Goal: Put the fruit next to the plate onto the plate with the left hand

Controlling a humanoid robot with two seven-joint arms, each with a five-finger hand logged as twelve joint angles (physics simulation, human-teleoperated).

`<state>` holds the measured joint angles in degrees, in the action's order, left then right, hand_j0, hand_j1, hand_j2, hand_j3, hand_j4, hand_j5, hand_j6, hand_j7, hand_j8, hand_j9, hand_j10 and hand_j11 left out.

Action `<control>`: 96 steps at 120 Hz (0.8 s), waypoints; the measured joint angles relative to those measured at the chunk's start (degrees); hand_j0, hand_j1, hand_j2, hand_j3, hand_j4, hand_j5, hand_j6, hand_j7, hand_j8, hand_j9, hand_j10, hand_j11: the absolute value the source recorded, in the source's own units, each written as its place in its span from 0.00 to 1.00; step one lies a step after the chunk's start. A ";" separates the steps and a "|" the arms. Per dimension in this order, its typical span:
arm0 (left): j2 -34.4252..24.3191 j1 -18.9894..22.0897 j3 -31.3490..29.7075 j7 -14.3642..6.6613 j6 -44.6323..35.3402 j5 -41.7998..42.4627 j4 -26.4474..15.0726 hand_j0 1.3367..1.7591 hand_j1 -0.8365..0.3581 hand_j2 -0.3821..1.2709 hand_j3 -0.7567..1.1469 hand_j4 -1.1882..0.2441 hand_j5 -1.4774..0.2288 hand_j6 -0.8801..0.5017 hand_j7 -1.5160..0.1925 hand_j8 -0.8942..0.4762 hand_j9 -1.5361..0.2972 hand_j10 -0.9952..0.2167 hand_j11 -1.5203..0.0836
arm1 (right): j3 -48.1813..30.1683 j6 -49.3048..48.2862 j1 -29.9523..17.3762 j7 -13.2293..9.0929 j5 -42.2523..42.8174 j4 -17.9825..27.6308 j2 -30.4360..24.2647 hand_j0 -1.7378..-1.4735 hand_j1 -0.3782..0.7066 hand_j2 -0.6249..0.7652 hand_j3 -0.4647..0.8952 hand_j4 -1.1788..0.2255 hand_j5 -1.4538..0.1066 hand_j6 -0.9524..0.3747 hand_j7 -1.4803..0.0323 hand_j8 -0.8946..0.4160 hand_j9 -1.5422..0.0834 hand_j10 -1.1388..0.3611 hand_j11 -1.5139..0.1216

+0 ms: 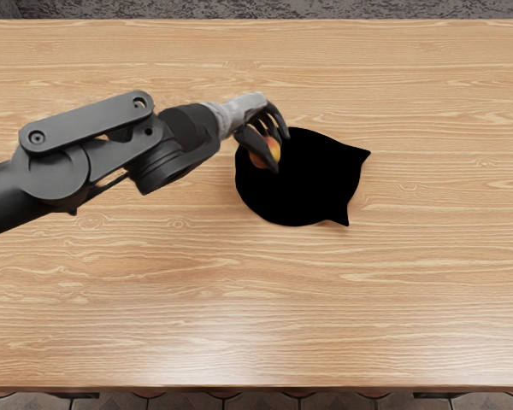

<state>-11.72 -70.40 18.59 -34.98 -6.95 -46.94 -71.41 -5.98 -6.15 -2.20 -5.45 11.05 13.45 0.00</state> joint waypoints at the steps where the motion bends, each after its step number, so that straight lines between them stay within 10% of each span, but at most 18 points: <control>1: 0.01 0.00 -0.07 0.00 0.05 0.00 0.04 0.75 0.40 0.54 0.40 0.32 0.27 0.19 0.30 0.35 0.29 0.37 0.33 | 0.00 0.00 0.00 0.00 0.00 0.00 0.00 0.30 0.05 0.45 0.34 0.83 0.92 0.70 0.96 0.67 0.93 0.75 0.91; 44: 5.82 -0.79 -1.61 -0.02 0.73 -0.33 5.33 0.75 0.42 0.51 0.40 0.31 0.27 0.17 0.30 0.34 0.29 0.36 0.32 | 0.00 0.00 0.00 0.00 0.00 0.00 0.00 0.30 0.05 0.45 0.34 0.83 0.92 0.70 0.96 0.67 0.93 0.75 0.91; 96: -0.12 -1.59 3.61 -0.02 9.20 3.29 6.74 0.76 0.86 0.27 0.40 0.72 0.74 0.53 0.76 0.56 0.72 0.71 0.82 | 0.00 0.00 0.00 0.00 -0.01 0.00 0.00 0.30 0.05 0.45 0.34 0.83 0.92 0.70 0.96 0.67 0.93 0.75 0.91</control>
<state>-11.84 -71.99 22.20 -35.00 2.25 -43.66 -64.67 -5.98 -6.15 -2.20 -5.45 11.04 13.45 0.00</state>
